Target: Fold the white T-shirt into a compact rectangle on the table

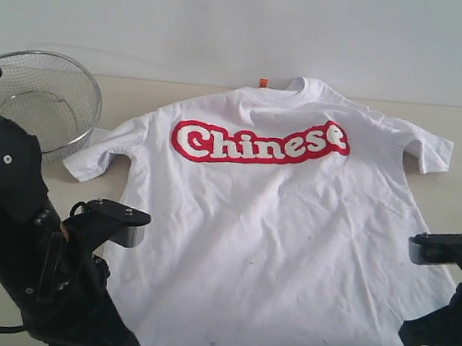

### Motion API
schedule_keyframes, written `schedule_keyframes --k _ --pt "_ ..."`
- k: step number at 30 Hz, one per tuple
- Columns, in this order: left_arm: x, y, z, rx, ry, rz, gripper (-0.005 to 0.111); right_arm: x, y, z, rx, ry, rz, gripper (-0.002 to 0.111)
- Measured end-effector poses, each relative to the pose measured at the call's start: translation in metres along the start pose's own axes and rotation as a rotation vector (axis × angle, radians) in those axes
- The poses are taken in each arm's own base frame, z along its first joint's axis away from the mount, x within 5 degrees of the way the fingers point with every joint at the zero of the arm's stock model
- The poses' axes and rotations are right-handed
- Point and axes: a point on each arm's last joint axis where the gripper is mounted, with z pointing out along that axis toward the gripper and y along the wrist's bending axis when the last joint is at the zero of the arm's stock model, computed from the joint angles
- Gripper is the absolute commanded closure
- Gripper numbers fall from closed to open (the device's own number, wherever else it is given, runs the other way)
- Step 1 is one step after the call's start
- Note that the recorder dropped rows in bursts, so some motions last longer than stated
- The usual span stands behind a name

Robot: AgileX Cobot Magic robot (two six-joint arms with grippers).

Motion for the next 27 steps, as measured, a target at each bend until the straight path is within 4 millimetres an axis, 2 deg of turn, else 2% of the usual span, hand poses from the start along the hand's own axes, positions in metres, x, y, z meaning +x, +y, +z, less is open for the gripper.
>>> schedule_keyframes --k 9,19,23,27 --pt "0.000 0.000 0.000 -0.001 -0.004 0.000 0.102 0.012 0.001 0.004 -0.019 0.135 -0.002 0.108" --pt "0.000 0.000 0.000 -0.001 -0.004 0.002 0.102 0.012 0.003 0.005 -0.033 0.130 0.016 0.108" --pt "0.000 0.000 0.000 -0.001 -0.004 0.009 0.102 0.006 0.006 -0.002 -0.062 0.011 0.053 0.108" --pt "0.000 0.000 0.000 -0.001 -0.004 0.016 0.102 -0.012 0.001 -0.032 -0.101 -0.196 0.120 0.108"
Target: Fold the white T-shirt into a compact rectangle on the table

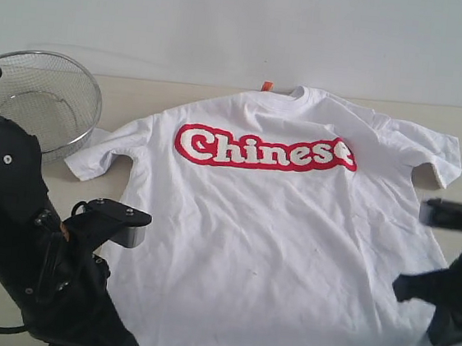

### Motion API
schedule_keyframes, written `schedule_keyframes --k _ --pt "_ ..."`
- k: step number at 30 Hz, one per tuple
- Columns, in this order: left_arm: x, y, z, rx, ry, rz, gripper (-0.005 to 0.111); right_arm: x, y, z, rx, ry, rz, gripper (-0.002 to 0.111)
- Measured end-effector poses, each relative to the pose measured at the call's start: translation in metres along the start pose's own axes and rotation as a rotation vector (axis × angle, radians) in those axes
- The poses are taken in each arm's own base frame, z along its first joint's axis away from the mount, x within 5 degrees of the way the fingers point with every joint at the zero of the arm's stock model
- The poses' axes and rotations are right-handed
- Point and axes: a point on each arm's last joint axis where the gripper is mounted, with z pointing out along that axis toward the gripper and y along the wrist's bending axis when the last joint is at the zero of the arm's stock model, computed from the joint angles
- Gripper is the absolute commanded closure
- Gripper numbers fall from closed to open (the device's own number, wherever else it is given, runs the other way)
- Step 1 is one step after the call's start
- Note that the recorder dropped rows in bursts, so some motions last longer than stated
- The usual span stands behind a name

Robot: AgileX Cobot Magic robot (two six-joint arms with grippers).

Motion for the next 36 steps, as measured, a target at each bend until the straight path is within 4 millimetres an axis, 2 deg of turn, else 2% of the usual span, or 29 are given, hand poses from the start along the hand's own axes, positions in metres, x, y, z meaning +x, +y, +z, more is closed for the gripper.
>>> schedule_keyframes --k 7,12,15,20,24,28,31,33,36 --pt "-0.001 0.000 0.000 -0.002 -0.006 0.019 0.102 -0.054 -0.001 -0.062 -0.023 -0.217 0.006 0.108" --pt "-0.001 0.000 0.000 -0.004 -0.006 0.037 0.102 -0.079 -0.005 -0.084 0.024 -0.273 -0.001 0.108" --pt "-0.001 0.000 0.000 -0.004 -0.008 0.045 0.102 -0.094 -0.007 -0.085 0.028 -0.281 0.012 0.108" --pt "-0.001 0.001 0.000 -0.007 -0.013 0.054 0.102 -0.102 -0.014 -0.059 0.044 -0.178 0.019 0.108" --pt "-0.001 0.001 0.000 -0.007 -0.013 0.056 0.102 -0.122 -0.021 -0.070 0.046 -0.311 0.061 0.108" --pt "-0.001 0.001 0.000 -0.007 -0.013 0.056 0.102 -0.160 -0.038 -0.092 0.054 -0.435 0.101 0.108" --pt "-0.001 0.000 0.000 -0.006 -0.014 0.055 0.102 -0.192 -0.056 -0.096 0.060 -0.476 0.131 0.108" --pt "-0.001 0.000 0.000 -0.006 -0.014 0.055 0.102 -0.213 -0.066 -0.090 0.062 -0.482 0.142 0.108" --pt "-0.001 0.000 0.000 -0.006 -0.014 0.055 0.102 -0.242 -0.080 -0.070 0.063 -0.472 0.152 0.108"
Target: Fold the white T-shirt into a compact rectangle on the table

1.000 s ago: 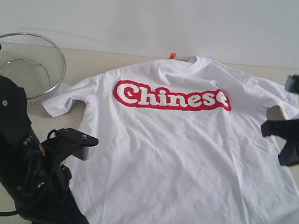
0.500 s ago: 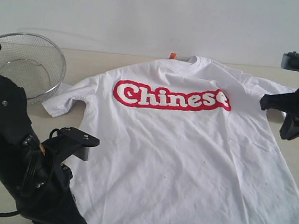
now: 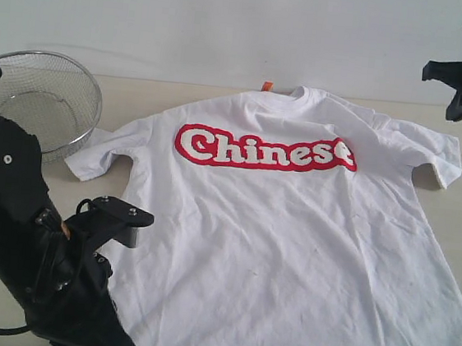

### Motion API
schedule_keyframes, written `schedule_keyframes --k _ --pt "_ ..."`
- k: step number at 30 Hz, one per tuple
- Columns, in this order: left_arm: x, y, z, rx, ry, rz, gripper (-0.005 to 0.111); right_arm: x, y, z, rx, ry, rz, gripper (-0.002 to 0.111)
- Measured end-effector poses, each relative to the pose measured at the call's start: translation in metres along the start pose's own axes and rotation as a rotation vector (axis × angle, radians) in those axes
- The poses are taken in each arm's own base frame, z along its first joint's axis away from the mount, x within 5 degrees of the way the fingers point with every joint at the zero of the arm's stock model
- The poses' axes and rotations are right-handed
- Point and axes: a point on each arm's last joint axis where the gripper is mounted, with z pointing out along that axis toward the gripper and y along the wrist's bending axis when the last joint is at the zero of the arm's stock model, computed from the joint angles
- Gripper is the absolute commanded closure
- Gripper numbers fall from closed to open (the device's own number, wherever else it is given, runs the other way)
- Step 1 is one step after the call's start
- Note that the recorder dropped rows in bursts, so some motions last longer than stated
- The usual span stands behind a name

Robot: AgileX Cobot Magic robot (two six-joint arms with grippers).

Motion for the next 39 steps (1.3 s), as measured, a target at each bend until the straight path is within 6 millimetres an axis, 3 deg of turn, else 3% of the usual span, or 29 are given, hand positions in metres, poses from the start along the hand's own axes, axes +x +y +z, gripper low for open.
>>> schedule_keyframes --k 4,8,14,25,32,39 --pt "-0.001 0.000 0.000 0.003 -0.010 -0.008 0.102 -0.016 -0.004 0.037 -0.002 -0.007 -0.002 0.108" --pt "-0.002 0.000 0.000 0.003 -0.018 -0.012 0.102 -0.017 -0.008 0.075 -0.004 0.030 0.000 0.108" --pt "-0.002 0.000 0.000 0.002 -0.021 -0.012 0.102 -0.015 -0.013 0.102 0.010 0.044 -0.009 0.108" --pt "-0.003 0.000 0.000 -0.004 -0.034 -0.008 0.102 -0.017 -0.020 0.114 0.056 -0.006 -0.019 0.108" --pt "-0.003 0.000 0.000 -0.005 -0.036 -0.006 0.102 -0.022 -0.067 0.111 0.108 -0.065 0.059 0.108" --pt "-0.004 0.001 0.000 -0.006 -0.043 -0.009 0.102 -0.024 -0.060 0.110 0.000 -0.089 0.113 0.108"
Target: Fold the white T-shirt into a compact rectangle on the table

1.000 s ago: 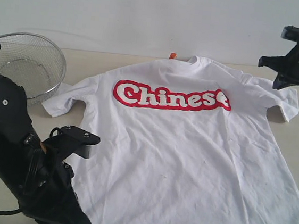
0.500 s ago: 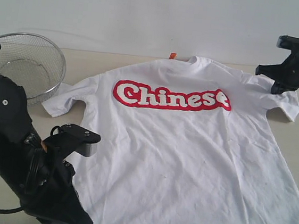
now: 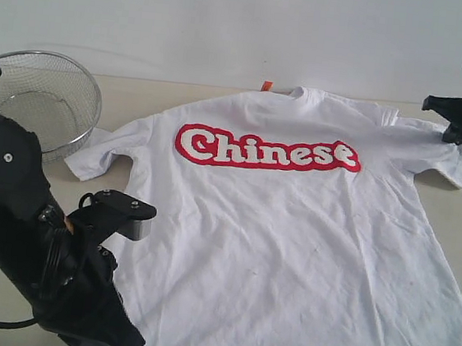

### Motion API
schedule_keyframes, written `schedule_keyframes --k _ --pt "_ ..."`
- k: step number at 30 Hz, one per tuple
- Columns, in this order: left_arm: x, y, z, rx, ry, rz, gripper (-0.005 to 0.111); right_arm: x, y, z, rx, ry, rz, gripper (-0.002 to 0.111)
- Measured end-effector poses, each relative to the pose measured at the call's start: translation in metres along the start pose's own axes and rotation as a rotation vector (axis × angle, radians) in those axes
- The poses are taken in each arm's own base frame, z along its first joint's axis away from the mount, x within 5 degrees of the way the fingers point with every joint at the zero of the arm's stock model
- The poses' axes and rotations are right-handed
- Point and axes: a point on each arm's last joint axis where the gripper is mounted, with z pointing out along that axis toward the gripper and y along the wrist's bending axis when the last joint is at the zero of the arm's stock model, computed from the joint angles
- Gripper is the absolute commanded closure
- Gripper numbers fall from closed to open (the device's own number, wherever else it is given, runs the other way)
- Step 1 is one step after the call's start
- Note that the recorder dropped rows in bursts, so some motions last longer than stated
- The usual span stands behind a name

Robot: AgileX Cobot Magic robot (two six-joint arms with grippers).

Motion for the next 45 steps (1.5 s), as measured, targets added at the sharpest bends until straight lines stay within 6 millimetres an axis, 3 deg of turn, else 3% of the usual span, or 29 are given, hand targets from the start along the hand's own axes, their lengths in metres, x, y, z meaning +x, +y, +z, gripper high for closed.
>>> schedule_keyframes --k 5,7,9,10,14,16,17,19,26,31,34,39,45 --pt "-0.003 0.001 0.000 -0.011 -0.031 0.014 0.102 -0.023 0.031 -0.042 -0.224 -0.091 0.024 0.108" --pt "-0.004 0.002 0.000 -0.017 -0.044 0.016 0.102 -0.029 0.057 -0.063 -0.307 -0.103 -0.036 0.108" --pt "-0.009 0.002 -0.001 -0.030 -0.083 0.006 0.102 -0.020 0.091 -0.067 -0.387 -0.049 -0.105 0.108" --pt "-0.016 0.003 -0.005 -0.034 -0.116 -0.005 0.102 -0.006 0.124 -0.065 -0.439 0.016 -0.167 0.108" --pt "-0.037 0.010 -0.022 -0.047 -0.204 -0.020 0.102 0.029 0.191 -0.055 -0.523 0.125 -0.293 0.108" --pt "-0.048 0.020 -0.033 -0.069 -0.250 -0.051 0.102 0.048 0.222 -0.052 -0.555 0.160 -0.357 0.108" --pt "-0.056 0.033 -0.045 -0.104 -0.288 -0.079 0.102 0.061 0.244 -0.053 -0.578 0.177 -0.399 0.108" --pt "-0.064 0.058 -0.064 -0.169 -0.338 -0.141 0.102 0.073 0.268 -0.056 -0.602 0.180 -0.439 0.108" --pt "-0.081 0.101 -0.112 -0.265 -0.489 -0.219 0.102 0.091 0.297 -0.060 -0.628 0.186 -0.503 0.108" --pt "-0.094 0.117 -0.148 -0.310 -0.606 -0.237 0.102 0.112 0.316 -0.055 -0.648 0.218 -0.550 0.108" --pt "-0.096 0.124 -0.159 -0.329 -0.625 -0.235 0.102 0.124 0.323 -0.047 -0.654 0.238 -0.588 0.108" --pt "-0.096 0.143 -0.149 -0.332 -0.585 -0.273 0.102 0.132 0.331 -0.046 -0.660 0.240 -0.610 0.108" --pt "-0.108 0.155 -0.116 -0.251 -0.508 -0.268 0.102 0.136 0.330 -0.045 -0.660 0.272 -0.625 0.108"
